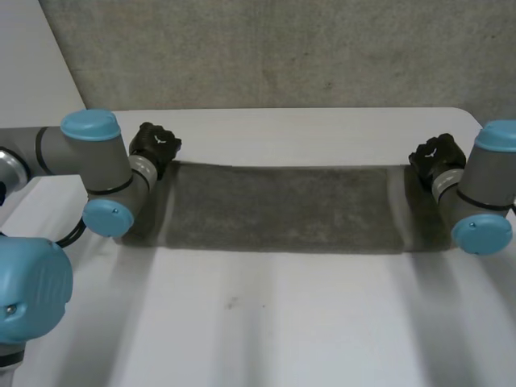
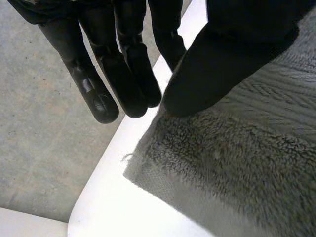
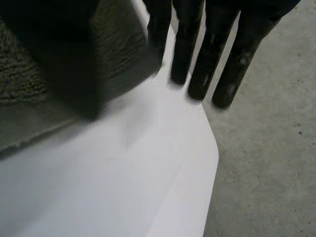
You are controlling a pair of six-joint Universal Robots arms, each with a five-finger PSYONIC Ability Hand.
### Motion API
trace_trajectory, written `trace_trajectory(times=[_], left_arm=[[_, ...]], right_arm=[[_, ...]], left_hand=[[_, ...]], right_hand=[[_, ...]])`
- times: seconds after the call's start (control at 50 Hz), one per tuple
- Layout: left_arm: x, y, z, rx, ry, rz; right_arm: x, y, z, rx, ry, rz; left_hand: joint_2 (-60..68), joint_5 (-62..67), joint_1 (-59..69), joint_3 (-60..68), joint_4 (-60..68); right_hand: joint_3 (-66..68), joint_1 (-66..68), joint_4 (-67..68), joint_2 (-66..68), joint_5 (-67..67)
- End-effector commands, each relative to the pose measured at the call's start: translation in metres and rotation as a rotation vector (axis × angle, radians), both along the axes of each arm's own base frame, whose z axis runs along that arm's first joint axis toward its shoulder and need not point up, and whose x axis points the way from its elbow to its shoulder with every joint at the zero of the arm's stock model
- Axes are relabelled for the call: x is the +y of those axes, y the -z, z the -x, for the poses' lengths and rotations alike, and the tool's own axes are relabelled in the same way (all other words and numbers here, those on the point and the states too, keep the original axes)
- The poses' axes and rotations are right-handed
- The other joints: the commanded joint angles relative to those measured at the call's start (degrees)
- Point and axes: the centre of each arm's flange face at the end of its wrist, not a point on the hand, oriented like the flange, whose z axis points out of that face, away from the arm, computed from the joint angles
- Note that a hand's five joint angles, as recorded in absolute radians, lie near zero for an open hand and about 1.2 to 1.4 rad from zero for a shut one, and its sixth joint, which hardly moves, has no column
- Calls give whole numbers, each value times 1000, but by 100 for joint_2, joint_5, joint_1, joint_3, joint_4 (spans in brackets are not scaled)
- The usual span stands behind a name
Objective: Fold the towel.
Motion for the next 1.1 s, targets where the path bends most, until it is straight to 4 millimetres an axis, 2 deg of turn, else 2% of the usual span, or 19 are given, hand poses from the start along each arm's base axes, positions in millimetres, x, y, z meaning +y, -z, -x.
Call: trace_trajectory(times=[0.02, 0.04, 0.08, 0.1, 0.14, 0.16, 0.2, 0.26, 0.3, 0.36, 0.38, 0.46, 0.58, 0.68, 0.7, 0.74, 0.86, 0.9, 1.1], left_arm=[[7, 9, 11, 6, 26, -13], [7, 9, 11, 6, 26, -13], [18, 3, 20, 5, 50, -14], [18, 3, 20, 5, 50, -14], [27, -16, 21, 12, 52, 1], [27, -16, 21, 12, 52, 1], [31, -25, 18, 20, 49, 4], [41, -38, 13, 50, 37, 7], [54, -48, 5, 120, 8, -25], [62, -59, 0, 179, -11, -38], [70, -71, -5, 248, -30, -49], [95, -90, -19, 453, -74, -122], [108, -98, -34, 587, -111, -147], [117, -84, -47, 629, -144, -153], [117, -84, -47, 629, -144, -153], [118, -80, -48, 629, -146, -154], [124, -73, -50, 632, -147, -148], [124, -73, -51, 635, -147, -147], [127, -70, -51, 637, -142, -143]], right_arm=[[4, 0, -9, 1, 29, 1], [4, 0, -9, 1, 29, 1], [9, -26, -7, -59, 46, 33], [9, -26, -7, -60, 46, 33], [19, -54, -5, -172, 46, 58], [19, -54, -5, -172, 46, 58], [33, -80, -4, -289, 17, 68], [42, -93, -6, -340, -10, 71], [60, -112, -7, -418, -55, 64], [76, -120, -7, -481, -87, 35], [76, -120, -7, -481, -87, 35], [86, -112, 11, -516, -36, -47], [97, -97, 23, -502, 17, -164], [97, -71, 44, -509, 55, -274], [97, -71, 44, -509, 55, -274], [95, -50, 49, -526, 47, -341], [92, -23, 52, -510, 37, -386], [89, -10, 53, -478, 27, -378], [80, 5, 61, -431, 28, -344]], left_hand=[[-5760, -5795, -5753, -5759, -5758], [-5760, -5795, -5753, -5759, -5758], [-5760, -5795, -5753, -5759, -5758], [-5760, -5795, -5753, -5759, -5758], [-5760, -5795, -5753, -5759, -5758], [-5760, -5795, -5753, -5759, -5758], [-5760, -5795, -5753, -5759, -5758], [-5760, -5795, -5753, -5759, -5758], [-5760, -5795, -5753, -5759, -5758], [-5760, -5795, -5753, -5759, -5758], [-5760, -5795, -5753, -5759, -5758], [-5760, -5795, -5753, -5759, -5758], [-5760, -5795, -5753, -5759, -5758], [-5760, -5795, -5753, -5759, -5758], [-5760, -5795, -5753, -5759, -5758], [-5760, -5795, -5753, -5759, -5758], [-5760, -5795, -5753, -5759, -5758], [-5760, -5795, -5753, -5759, -5758], [-5760, -5795, -5753, -5759, -5758]], right_hand=[[-3599, -2645, -3760, -3534, -3729], [-3599, -2645, -3760, -3534, -3729], [-3599, -2645, -3760, -3534, -3729], [-3599, -2645, -3760, -3534, -3729], [-3599, -2645, -3760, -3534, -3729], [-3599, -2645, -3760, -3534, -3729], [-3599, -2645, -3760, -3534, -3729], [-3599, -2645, -3760, -3534, -3729], [-3599, -2645, -3760, -3534, -3729], [-3599, -2645, -3760, -3534, -3729], [-3599, -2645, -3760, -3534, -3729], [-3599, -2645, -3760, -3534, -3729], [-3599, -2645, -3760, -3534, -3729], [-3599, -2645, -3760, -3534, -3729], [-3599, -2645, -3760, -3534, -3729], [-3599, -2645, -3760, -3534, -3729], [-3053, -2099, -3214, -2988, -3182], [-2267, -1313, -2428, -2202, -2396], [-836, 118, -997, -771, -966]])
